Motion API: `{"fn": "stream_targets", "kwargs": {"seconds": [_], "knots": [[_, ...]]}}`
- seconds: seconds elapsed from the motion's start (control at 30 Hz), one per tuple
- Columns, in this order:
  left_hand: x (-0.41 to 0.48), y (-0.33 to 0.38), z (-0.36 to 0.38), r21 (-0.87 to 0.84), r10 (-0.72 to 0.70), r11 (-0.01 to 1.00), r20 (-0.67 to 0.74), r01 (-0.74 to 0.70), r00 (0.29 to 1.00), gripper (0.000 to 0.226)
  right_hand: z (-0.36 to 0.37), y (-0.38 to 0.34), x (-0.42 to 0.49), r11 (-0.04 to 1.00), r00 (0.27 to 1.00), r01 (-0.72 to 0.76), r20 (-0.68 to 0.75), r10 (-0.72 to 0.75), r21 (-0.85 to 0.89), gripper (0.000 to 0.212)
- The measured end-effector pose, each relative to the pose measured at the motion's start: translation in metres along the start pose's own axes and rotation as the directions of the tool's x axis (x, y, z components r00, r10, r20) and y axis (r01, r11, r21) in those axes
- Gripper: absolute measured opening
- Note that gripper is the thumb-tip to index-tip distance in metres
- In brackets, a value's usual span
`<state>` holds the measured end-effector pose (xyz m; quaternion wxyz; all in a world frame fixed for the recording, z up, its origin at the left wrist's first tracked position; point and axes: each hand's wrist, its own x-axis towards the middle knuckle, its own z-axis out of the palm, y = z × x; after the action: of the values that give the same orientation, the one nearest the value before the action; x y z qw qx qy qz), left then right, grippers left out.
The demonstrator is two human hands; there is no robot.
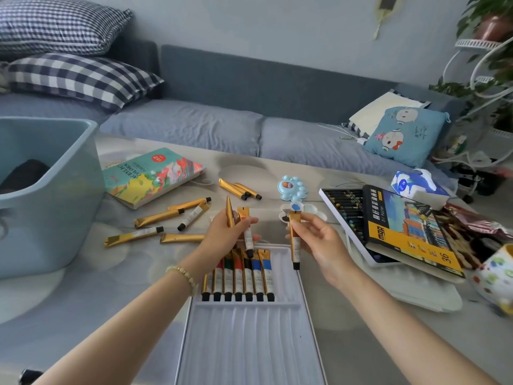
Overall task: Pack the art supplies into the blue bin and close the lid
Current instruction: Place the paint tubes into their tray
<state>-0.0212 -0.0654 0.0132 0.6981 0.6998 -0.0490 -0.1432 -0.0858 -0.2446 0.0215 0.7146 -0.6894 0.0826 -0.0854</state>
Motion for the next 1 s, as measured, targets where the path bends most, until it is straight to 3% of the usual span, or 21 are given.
{"fn": "stream_targets", "kwargs": {"seconds": [0.3, 0.47, 0.57, 0.7, 0.87, 0.93, 1.0], "knots": [[0.006, -0.009, -0.004, -0.015, -0.017, 1.0, 0.001, 0.017, 1.0, 0.027, 0.008, 0.02, -0.005, 0.999, 0.996, -0.052, 0.074, 0.051, 0.0, 0.022], [0.009, -0.01, -0.004, -0.05, -0.041, 0.998, -0.006, 0.041, 0.999, 0.027, 0.011, 0.023, -0.009, 0.995, 0.987, 0.006, 0.163, 0.011, -0.1, 0.016], [0.01, -0.01, -0.004, -0.044, -0.051, 0.998, -0.011, 0.05, 0.999, 0.028, 0.009, 0.024, -0.006, 0.986, 0.99, 0.025, 0.14, -0.002, -0.165, 0.003], [0.009, -0.01, -0.004, -0.031, -0.051, 0.998, -0.021, 0.05, 0.998, 0.026, 0.007, 0.026, 0.001, 0.954, 0.992, 0.053, 0.125, -0.017, -0.294, 0.008], [0.006, -0.007, -0.007, -0.06, -0.036, 0.998, -0.006, 0.036, 0.999, 0.023, 0.008, 0.03, 0.006, 0.762, 0.985, 0.174, 0.114, -0.132, -0.624, 0.002], [0.004, -0.006, -0.009, -0.039, -0.01, 0.999, 0.006, 0.01, 1.0, 0.017, 0.008, 0.03, 0.007, 0.683, 0.981, 0.193, 0.133, -0.14, -0.704, 0.008], [0.002, -0.003, -0.01, -0.044, 0.009, 0.999, 0.013, -0.009, 1.0, 0.014, 0.009, 0.025, 0.008, 0.673, 0.982, 0.188, 0.144, -0.122, -0.715, 0.014]]}}
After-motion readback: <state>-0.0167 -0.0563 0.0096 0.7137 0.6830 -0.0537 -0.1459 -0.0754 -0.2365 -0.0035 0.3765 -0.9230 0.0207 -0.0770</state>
